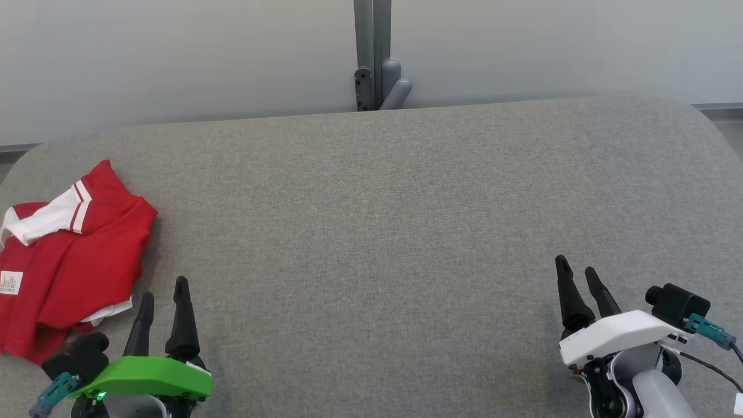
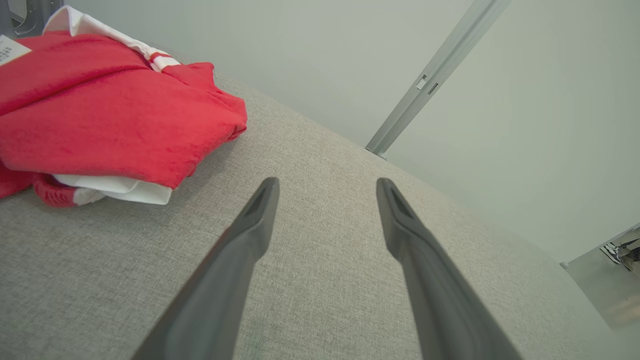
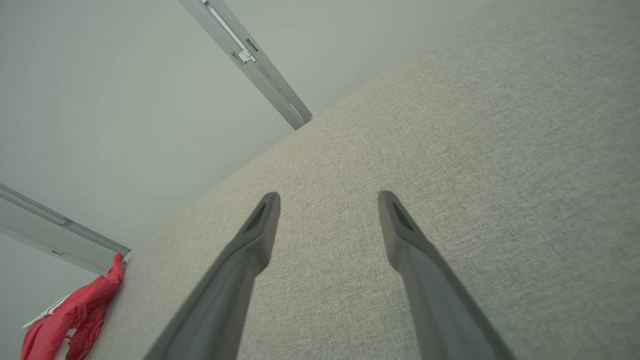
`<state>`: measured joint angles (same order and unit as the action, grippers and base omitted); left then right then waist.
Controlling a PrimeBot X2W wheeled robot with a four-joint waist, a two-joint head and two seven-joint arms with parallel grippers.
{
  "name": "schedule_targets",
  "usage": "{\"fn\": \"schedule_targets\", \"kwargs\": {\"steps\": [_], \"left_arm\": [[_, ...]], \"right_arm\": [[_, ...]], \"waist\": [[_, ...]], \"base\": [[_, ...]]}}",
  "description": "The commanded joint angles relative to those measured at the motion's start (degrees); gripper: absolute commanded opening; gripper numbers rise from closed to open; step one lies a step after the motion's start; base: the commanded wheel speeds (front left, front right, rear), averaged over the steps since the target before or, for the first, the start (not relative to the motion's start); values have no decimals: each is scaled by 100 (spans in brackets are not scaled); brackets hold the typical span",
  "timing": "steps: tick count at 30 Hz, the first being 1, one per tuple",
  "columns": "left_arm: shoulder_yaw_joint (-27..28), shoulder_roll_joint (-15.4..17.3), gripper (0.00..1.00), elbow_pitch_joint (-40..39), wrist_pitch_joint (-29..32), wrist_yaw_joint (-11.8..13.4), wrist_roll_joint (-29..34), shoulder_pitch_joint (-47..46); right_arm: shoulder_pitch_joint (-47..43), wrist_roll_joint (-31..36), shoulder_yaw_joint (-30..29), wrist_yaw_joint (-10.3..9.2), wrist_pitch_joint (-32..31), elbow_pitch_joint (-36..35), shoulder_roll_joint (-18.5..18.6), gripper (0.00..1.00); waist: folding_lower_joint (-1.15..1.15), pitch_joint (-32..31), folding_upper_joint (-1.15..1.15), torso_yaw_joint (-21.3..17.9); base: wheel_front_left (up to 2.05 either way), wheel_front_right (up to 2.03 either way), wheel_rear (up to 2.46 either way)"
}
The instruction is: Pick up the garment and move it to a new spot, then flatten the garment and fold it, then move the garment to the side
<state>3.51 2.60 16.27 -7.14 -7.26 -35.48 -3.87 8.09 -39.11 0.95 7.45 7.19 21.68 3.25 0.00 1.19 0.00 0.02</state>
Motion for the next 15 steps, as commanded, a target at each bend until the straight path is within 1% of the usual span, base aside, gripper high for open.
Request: {"fn": "schedule_targets", "kwargs": {"steps": [1, 15], "left_arm": [[-8, 35, 100, -35, -72, -22, 224, 42], [8, 32, 100, 75, -264, -25, 1002, 27]], "right_arm": [[128, 212, 25, 3, 80, -9, 19, 100], [151, 962, 89, 3, 273, 142, 11, 100]], "waist": [[0, -2, 0, -2], [0, 22, 0, 3]], "base": [[0, 0, 0], [0, 0, 0]]}}
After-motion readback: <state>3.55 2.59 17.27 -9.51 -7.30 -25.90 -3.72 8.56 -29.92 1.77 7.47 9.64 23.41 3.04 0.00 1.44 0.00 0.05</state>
